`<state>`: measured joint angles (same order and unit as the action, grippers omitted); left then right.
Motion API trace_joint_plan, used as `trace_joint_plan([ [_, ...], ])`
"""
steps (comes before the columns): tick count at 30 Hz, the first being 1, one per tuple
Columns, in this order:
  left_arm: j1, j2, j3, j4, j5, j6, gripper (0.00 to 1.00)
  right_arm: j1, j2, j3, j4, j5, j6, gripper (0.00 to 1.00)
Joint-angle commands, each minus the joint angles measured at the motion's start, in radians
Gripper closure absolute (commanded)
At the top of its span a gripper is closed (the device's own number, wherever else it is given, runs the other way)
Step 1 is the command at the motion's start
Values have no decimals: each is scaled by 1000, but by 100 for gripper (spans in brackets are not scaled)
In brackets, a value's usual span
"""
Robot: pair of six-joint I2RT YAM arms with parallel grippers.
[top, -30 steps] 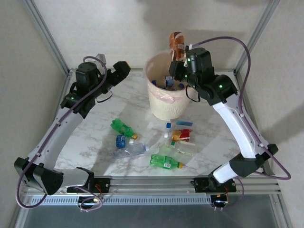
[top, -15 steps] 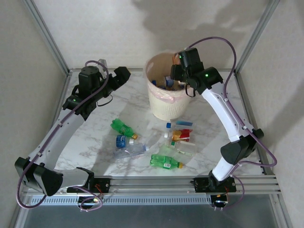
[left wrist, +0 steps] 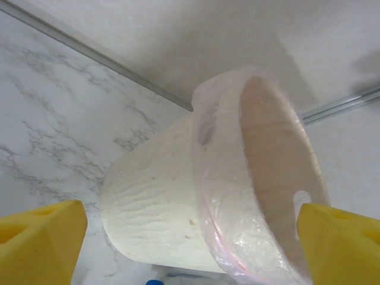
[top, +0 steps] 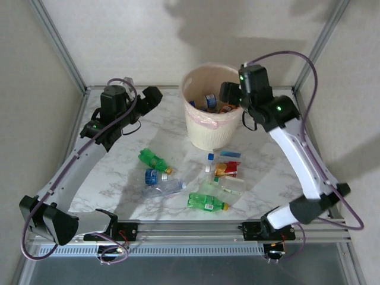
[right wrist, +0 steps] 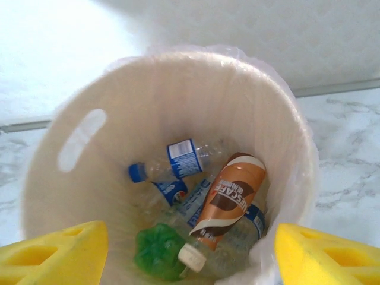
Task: Put the plastic bottles in the bin
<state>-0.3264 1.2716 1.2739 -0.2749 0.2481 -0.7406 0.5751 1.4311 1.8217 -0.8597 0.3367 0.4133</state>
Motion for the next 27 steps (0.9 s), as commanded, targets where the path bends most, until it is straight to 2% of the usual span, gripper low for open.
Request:
trace_joint_plan([
  [1, -1, -29, -26, -10, -41, -10, 10, 55, -91, -90, -9, -14, 30, 26],
  [5, 1, -32, -41, -16, -60, -21, 11, 115, -208, -239, -34, -23, 65, 25],
  [8, 9, -41, -56, -36, -101, -27, 12, 205, -284, -361, -43, -97, 74, 22],
  [14, 39, -51, -104, -33, -92, -47, 12, 472, -359, -628, 5, -236, 136, 16],
  [17, 47, -52, -121, -27, -92, -55, 13, 613, -322, -727, 50, -261, 165, 9],
  [19, 52, -52, -129, -20, -91, -61, 13, 673, -278, -754, 63, -259, 167, 2],
  [20, 54, -51, -133, -19, -88, -64, 13, 701, -246, -759, 64, -256, 164, 1],
  [23, 55, -46, -138, -22, -84, -66, 14, 740, -156, -766, 57, -246, 145, 1],
  [27, 59, -48, -150, -18, -81, -67, 14, 745, -48, -773, 34, -203, 126, 2],
])
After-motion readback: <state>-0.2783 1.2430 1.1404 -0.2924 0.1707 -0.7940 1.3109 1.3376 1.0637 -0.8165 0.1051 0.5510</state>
